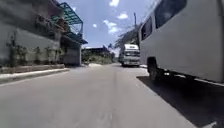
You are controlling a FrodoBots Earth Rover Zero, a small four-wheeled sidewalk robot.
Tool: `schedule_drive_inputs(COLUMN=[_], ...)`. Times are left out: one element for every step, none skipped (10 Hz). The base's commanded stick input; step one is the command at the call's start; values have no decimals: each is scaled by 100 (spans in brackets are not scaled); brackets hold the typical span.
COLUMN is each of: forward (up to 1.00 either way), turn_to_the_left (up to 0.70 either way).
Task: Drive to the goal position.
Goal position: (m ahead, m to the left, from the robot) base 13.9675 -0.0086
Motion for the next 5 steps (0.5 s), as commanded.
schedule_drive_inputs(forward=[100, 100, 100, 100, 100], turn_to_the_left=[0, 0, 0, 0, -4])
